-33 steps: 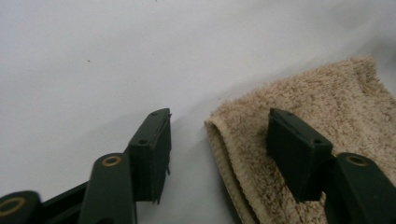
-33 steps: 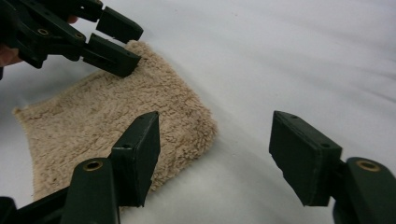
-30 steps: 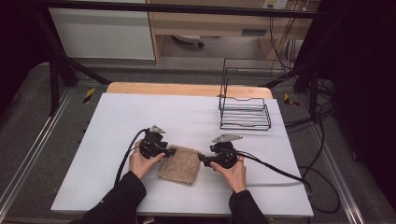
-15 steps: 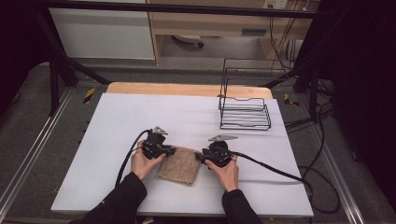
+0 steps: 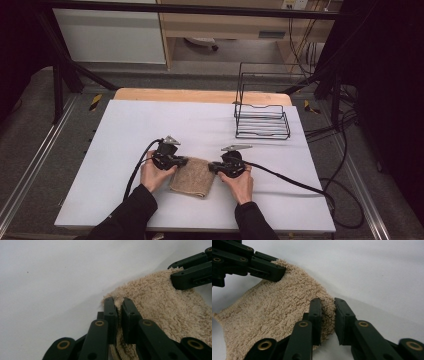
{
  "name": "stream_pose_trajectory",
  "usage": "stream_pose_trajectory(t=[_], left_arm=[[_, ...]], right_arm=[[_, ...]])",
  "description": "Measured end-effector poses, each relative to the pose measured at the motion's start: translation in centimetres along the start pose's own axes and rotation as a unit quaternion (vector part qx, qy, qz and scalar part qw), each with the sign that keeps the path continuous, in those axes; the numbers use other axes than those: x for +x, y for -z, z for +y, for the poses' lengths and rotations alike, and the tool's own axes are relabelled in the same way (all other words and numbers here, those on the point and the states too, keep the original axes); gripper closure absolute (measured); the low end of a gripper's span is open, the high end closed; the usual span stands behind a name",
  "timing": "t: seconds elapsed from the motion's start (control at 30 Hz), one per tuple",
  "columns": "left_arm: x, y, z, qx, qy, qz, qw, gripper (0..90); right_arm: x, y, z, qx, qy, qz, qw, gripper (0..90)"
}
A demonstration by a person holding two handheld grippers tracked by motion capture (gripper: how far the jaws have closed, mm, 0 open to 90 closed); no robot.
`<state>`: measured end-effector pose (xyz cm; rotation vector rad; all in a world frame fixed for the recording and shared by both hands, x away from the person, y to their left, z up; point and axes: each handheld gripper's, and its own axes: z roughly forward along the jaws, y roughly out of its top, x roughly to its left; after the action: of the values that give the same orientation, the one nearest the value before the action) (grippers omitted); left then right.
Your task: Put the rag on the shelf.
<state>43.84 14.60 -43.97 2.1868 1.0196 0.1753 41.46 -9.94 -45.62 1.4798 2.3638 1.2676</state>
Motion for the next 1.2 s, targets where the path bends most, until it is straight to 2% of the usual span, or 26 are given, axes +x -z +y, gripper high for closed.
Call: stream_pose_trajectory(t=[0.03, 0.23, 0.33, 0.4, 0.53, 0.63, 0.73, 0.83, 0.97, 1.07, 1.2], left_arm=[[0.0, 0.0, 0.0, -0.002, 0.000, 0.000, 1.0000, 84.0], [-0.1, 1.0, 0.0, -0.028, 0.003, -0.006, 0.9996, 84.3], [-0.2, 1.8, 0.0, -0.041, 0.002, -0.012, 0.9991, 84.3], [-0.3, 2.4, 0.0, -0.055, 0.003, -0.016, 0.9984, 84.3], [-0.7, 3.5, 0.0, -0.075, -0.002, -0.015, 0.9971, 84.3], [-1.0, 4.2, 0.1, -0.090, -0.004, -0.018, 0.9957, 84.3], [-1.4, 4.8, 0.1, -0.100, -0.013, -0.013, 0.9949, 84.3], [-1.8, 5.3, 0.2, -0.107, -0.022, -0.004, 0.9940, 84.3], [-1.9, 5.9, 0.3, -0.124, -0.018, -0.008, 0.9920, 84.3], [-2.3, 6.4, 0.4, -0.136, -0.022, -0.006, 0.9904, 84.3], [-2.9, 7.2, 0.7, -0.153, -0.029, -0.002, 0.9878, 84.3]], right_arm=[[0.0, 0.0, 0.0, -0.001, 0.001, 0.002, 1.0000, 82.5], [0.1, 0.4, 0.1, -0.008, 0.006, 0.006, 0.9999, 84.6], [0.4, 1.5, 0.4, -0.030, 0.015, 0.019, 0.9993, 84.9], [0.5, 1.9, 0.5, -0.035, 0.018, 0.024, 0.9989, 85.0], [1.2, 3.3, 1.0, -0.056, 0.042, 0.037, 0.9969, 85.1], [1.2, 3.7, 1.2, -0.064, 0.047, 0.041, 0.9960, 85.2], [1.3, 4.1, 1.4, -0.072, 0.057, 0.037, 0.9951, 85.2], [1.7, 4.5, 1.6, -0.080, 0.077, 0.032, 0.9932, 85.3], [2.1, 5.4, 2.1, -0.098, 0.096, 0.032, 0.9901, 85.4], [2.3, 5.8, 2.2, -0.104, 0.099, 0.033, 0.9890, 85.4], [2.5, 6.8, 2.7, -0.121, 0.115, 0.031, 0.9855, 85.5]])
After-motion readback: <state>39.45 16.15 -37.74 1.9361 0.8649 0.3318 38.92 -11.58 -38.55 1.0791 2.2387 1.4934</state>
